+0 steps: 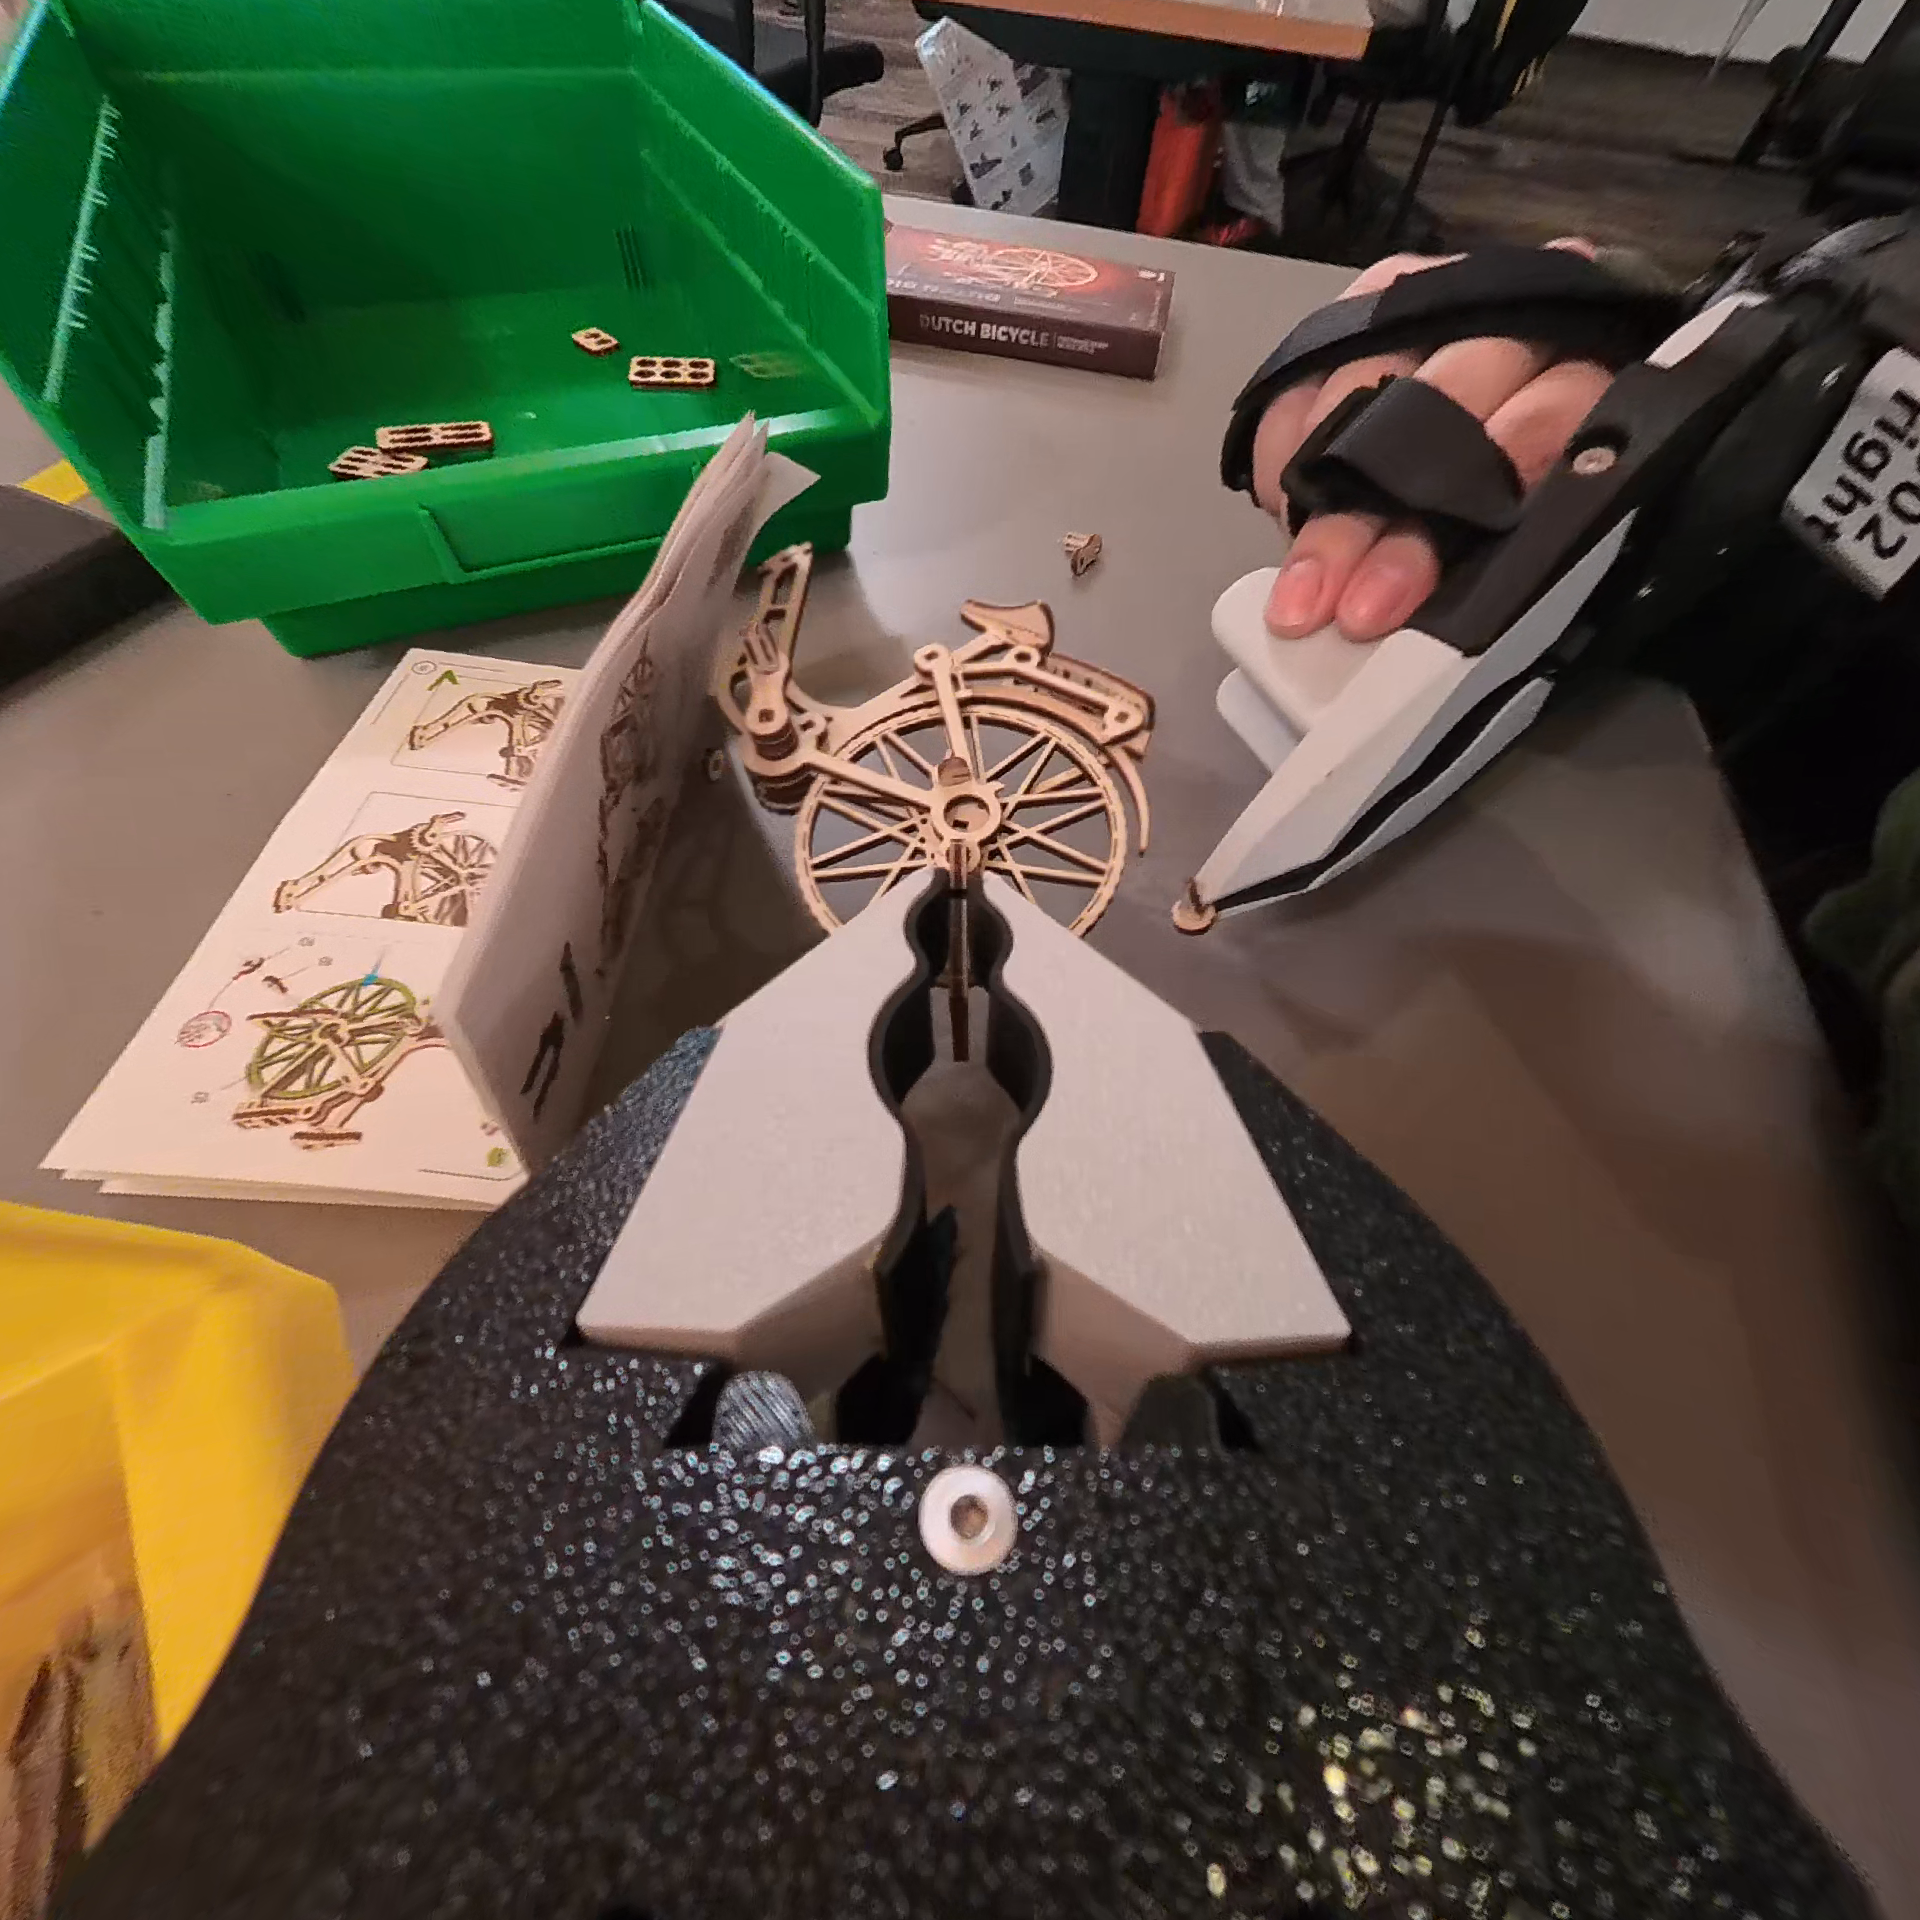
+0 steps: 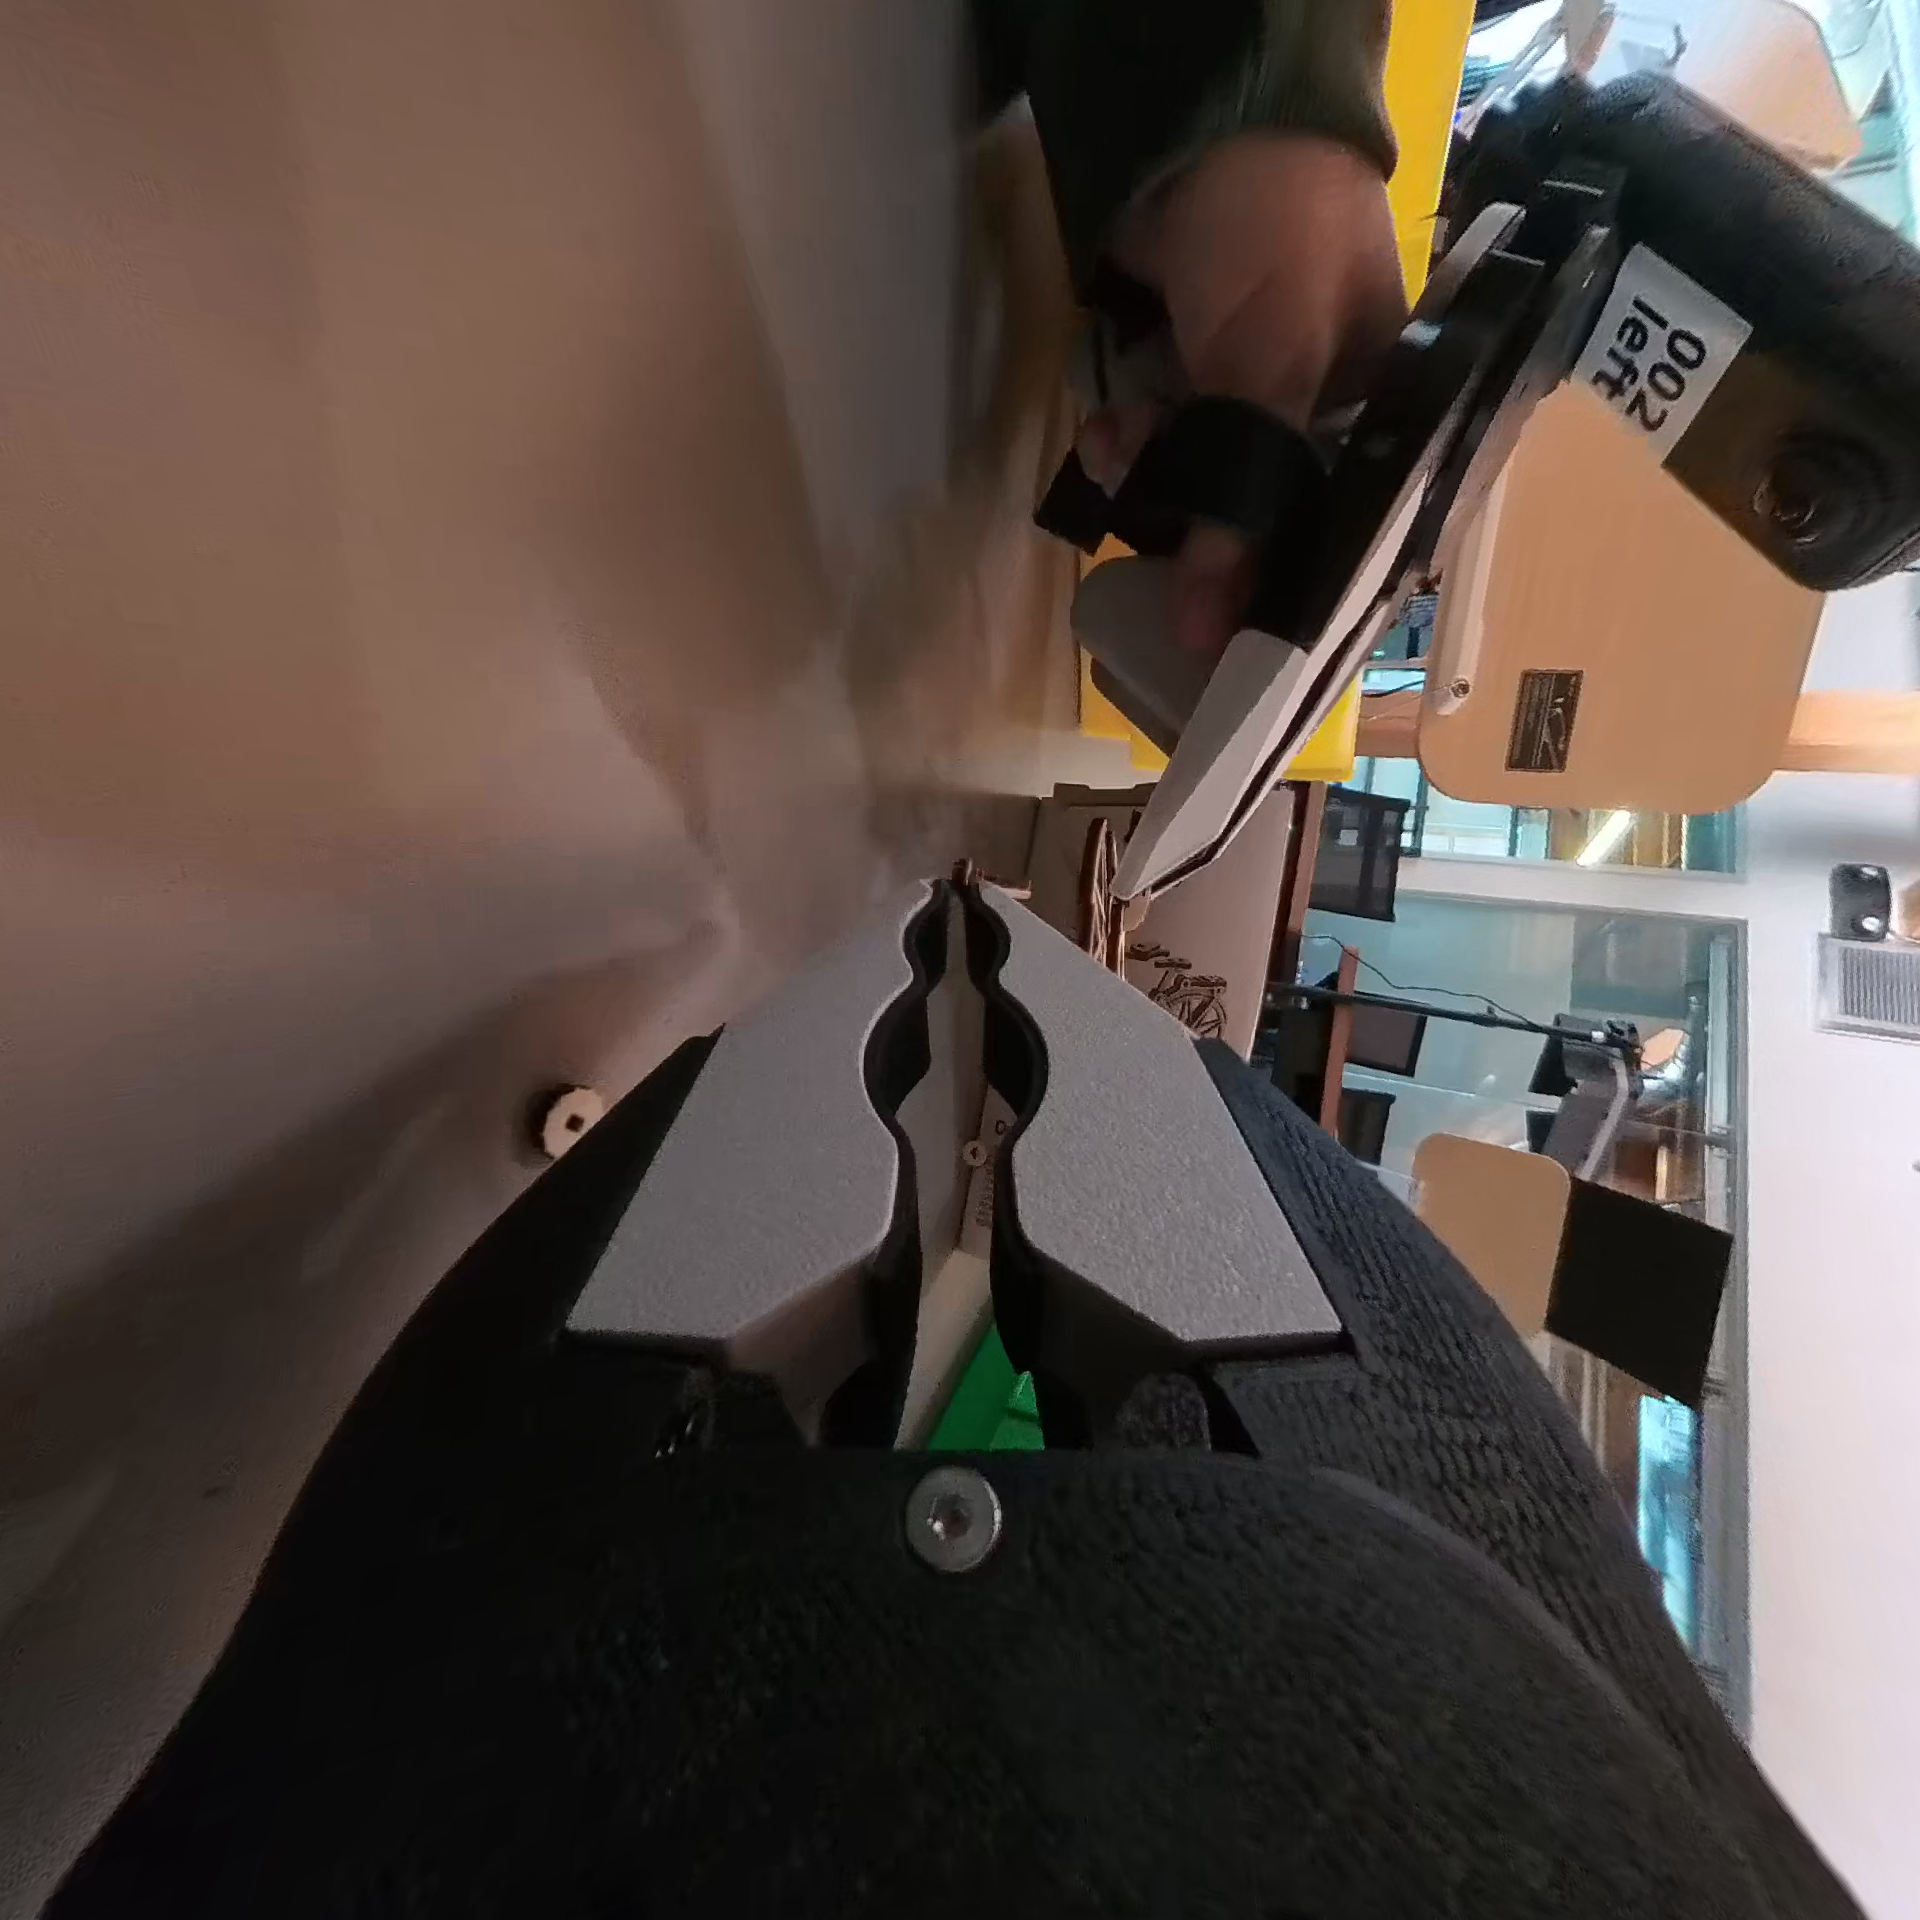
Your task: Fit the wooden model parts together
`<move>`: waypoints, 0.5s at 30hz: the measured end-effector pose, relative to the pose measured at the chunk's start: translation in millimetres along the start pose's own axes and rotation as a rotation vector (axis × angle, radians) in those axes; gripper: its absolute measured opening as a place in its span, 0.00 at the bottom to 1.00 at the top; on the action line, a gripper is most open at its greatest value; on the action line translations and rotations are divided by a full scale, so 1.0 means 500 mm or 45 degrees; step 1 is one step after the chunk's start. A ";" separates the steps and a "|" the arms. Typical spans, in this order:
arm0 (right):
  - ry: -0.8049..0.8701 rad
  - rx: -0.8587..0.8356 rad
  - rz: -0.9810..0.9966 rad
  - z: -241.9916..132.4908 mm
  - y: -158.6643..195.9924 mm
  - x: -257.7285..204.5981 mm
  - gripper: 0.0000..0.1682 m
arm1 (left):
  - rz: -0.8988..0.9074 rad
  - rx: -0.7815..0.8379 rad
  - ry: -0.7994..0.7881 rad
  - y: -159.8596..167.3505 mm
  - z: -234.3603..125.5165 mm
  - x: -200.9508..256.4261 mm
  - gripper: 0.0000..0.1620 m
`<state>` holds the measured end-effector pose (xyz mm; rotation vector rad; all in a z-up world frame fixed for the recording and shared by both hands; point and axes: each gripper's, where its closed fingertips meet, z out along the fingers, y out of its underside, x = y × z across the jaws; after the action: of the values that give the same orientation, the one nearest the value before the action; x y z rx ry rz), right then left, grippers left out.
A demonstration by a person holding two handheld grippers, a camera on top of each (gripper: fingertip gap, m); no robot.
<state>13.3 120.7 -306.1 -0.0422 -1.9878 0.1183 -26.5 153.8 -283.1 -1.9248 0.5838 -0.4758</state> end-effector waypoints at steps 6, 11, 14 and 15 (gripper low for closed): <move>-0.008 -0.019 0.030 0.002 0.006 0.004 0.00 | -0.099 0.040 0.079 -0.010 -0.002 0.013 0.00; -0.024 -0.037 0.016 0.004 0.013 -0.004 0.00 | -0.058 0.018 0.047 -0.001 0.004 0.010 0.00; -0.058 -0.053 0.017 0.008 0.019 -0.015 0.00 | -0.082 0.011 0.038 0.005 0.007 0.005 0.00; -0.072 -0.060 0.020 0.009 0.021 -0.018 0.00 | -0.086 0.010 0.040 0.006 0.008 0.005 0.00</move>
<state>12.5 130.1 -317.4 -0.0858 -2.0470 0.0838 -23.0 154.1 -287.3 -1.9373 0.5377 -0.5509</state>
